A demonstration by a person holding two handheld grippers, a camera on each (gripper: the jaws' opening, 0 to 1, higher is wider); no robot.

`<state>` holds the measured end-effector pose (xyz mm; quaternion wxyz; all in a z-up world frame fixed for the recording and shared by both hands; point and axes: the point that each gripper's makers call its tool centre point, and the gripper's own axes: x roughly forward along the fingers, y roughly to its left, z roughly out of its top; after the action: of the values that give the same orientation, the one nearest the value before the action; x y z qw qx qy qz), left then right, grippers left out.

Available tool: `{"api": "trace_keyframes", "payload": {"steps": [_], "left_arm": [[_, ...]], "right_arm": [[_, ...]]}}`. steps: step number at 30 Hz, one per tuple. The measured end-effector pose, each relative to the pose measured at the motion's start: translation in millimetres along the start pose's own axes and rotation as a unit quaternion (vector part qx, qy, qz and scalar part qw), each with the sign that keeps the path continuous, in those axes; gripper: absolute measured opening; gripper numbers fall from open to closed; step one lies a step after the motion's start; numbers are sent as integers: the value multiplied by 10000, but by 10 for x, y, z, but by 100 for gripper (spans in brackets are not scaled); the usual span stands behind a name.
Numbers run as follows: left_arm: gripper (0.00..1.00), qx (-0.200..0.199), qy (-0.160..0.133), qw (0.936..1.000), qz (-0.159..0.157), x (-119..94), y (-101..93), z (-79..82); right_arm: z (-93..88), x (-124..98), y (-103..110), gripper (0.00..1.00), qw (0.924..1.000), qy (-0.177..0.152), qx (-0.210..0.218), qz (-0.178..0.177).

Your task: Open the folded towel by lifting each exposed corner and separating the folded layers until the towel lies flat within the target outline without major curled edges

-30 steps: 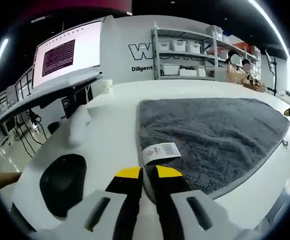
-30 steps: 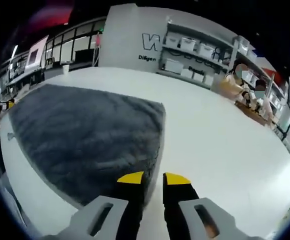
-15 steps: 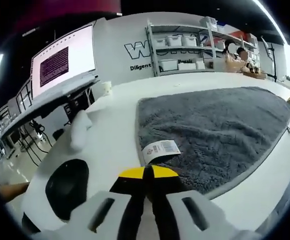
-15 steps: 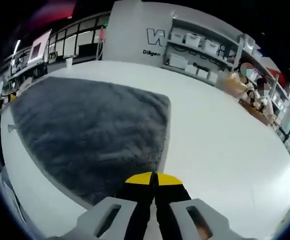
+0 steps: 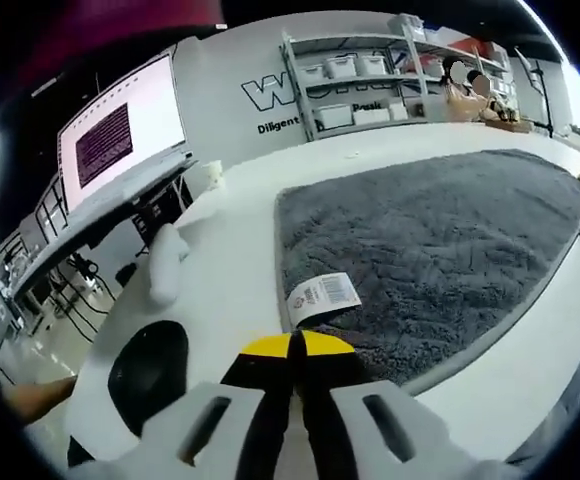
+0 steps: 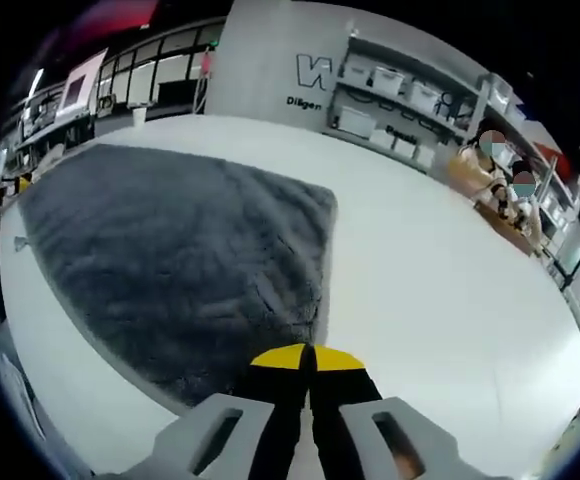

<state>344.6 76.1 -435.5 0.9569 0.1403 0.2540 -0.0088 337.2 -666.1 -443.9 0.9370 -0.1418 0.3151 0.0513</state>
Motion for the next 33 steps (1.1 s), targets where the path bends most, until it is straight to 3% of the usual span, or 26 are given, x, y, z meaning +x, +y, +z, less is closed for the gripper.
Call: {"api": "trace_keyframes", "payload": {"steps": [9, 14, 17, 20, 23, 25, 27, 30, 33], "left_arm": [[2, -86, -69, 9999, -20, 15, -2, 13], [2, -85, -48, 9999, -74, 20, -10, 25], [3, 16, -62, 10000, -68, 6, -23, 53], [9, 19, -157, 9999, 42, -32, -7, 108], [19, -66, -242, 9997, 36, -94, -35, 167], [25, -100, -320, 9994, -82, -120, -98, 215], [27, -269, -515, 9969, -527, -150, -290, 307], [28, -443, -716, 9898, -1151, -205, -566, 381], [25, -482, -746, 9881, -1256, -222, -662, 374]], "right_arm": [[22, -2, -3, 0, 9999, -114, -59, -79], [35, -38, -58, 0, 9992, -208, -73, -323], [55, -113, -171, 0, 9974, -296, -103, -643], [77, -194, -171, 0, 9966, -406, -52, -718], [86, -243, -78, 8, 9974, -424, 17, -582], [96, -257, -8, 9, 9979, -451, 36, -456], [113, -275, 174, 11, 9985, -502, 170, -92], [108, -307, 307, 14, 9982, -554, 223, 9], [90, -320, 402, 14, 9977, -584, 311, 109]]}}
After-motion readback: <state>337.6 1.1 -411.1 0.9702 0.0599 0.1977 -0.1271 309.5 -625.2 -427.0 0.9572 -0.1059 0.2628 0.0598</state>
